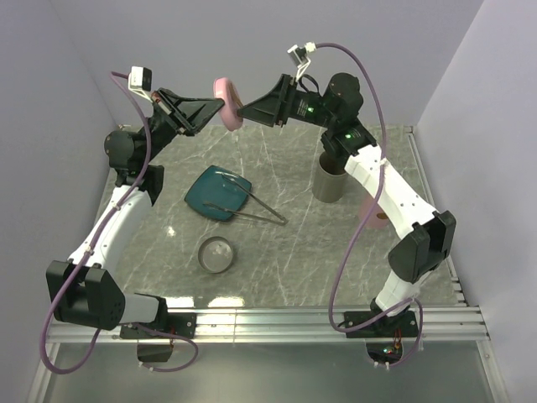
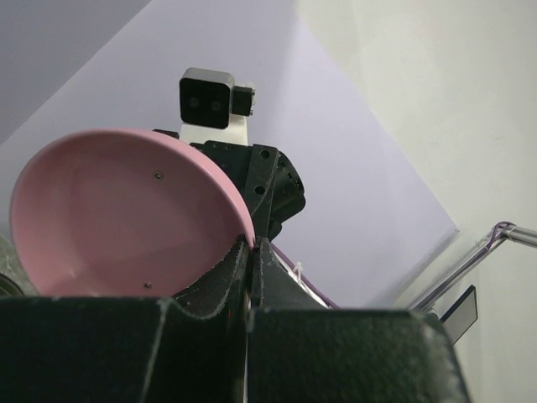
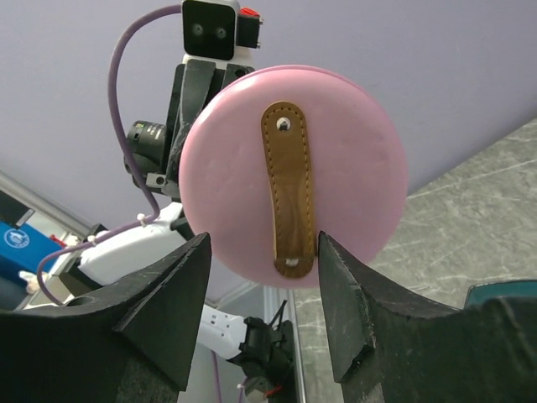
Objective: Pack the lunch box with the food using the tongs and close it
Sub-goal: Pick up the box lid from the center of the board.
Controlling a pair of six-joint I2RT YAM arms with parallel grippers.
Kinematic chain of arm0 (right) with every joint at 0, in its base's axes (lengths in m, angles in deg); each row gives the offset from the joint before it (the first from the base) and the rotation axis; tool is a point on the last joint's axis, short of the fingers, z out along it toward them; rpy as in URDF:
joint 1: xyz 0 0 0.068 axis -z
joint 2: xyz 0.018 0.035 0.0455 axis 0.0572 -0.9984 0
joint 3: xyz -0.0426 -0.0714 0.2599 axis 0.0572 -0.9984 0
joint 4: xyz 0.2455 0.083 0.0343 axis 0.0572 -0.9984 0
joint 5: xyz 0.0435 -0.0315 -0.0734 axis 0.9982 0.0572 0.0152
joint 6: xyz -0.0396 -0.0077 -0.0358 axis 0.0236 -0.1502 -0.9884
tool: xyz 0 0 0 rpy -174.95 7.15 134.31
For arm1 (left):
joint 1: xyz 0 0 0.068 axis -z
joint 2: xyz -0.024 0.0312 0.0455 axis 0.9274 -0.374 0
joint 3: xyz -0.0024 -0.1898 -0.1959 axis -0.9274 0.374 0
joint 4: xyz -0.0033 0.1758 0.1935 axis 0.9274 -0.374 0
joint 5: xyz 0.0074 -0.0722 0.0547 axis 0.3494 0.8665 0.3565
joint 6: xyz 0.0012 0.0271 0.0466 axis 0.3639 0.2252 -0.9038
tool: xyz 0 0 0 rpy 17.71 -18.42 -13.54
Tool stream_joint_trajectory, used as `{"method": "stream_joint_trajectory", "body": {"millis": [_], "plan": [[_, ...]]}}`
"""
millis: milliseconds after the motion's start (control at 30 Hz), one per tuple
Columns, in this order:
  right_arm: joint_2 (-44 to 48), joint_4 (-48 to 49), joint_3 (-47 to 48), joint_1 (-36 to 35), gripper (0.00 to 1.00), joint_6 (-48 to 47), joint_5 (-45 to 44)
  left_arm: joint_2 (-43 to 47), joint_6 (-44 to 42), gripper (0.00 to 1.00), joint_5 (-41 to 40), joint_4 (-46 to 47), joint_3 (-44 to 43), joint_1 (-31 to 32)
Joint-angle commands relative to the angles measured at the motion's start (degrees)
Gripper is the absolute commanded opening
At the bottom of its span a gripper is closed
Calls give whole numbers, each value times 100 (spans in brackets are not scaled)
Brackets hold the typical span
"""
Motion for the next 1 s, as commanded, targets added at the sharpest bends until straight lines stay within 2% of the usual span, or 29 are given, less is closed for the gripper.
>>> {"method": "stream_joint_trajectory", "body": {"millis": [0, 167, 300, 467, 567, 600, 700, 800, 867, 900, 967], "plan": [[13, -187, 452, -137, 61, -420, -154, 77, -48, 0, 25, 143, -35, 79], [-13, -706, 646, -199, 61, -799, -418, 60, -101, 0, 77, 125, -35, 140], [-13, -673, 594, -208, 55, -835, -349, 51, -128, 0, 95, 90, -44, 158], [-4, -173, 418, -208, 41, -536, -6, 42, -128, 0, 95, 73, -35, 149], [4, -14, 400, -190, 26, -448, 170, 33, -136, 0, 121, 55, -17, 149], [4, -14, 400, -190, 17, -456, 196, 51, -145, 0, 139, 46, -17, 158], [39, -57, 374, -181, 0, -535, 223, 51, -189, 0, 157, -15, -35, 158], [127, -40, 303, -103, 0, -684, 398, 112, -382, 1, 227, -156, 9, 149], [223, -136, 242, 20, 0, -772, 425, 200, -593, 9, 306, -375, 105, 149], [259, -206, 207, 73, 0, -816, 425, 235, -672, 23, 332, -411, 149, 149], [382, -303, 119, 187, 0, -904, 399, 323, -918, 37, 376, -629, 220, 140]]}}
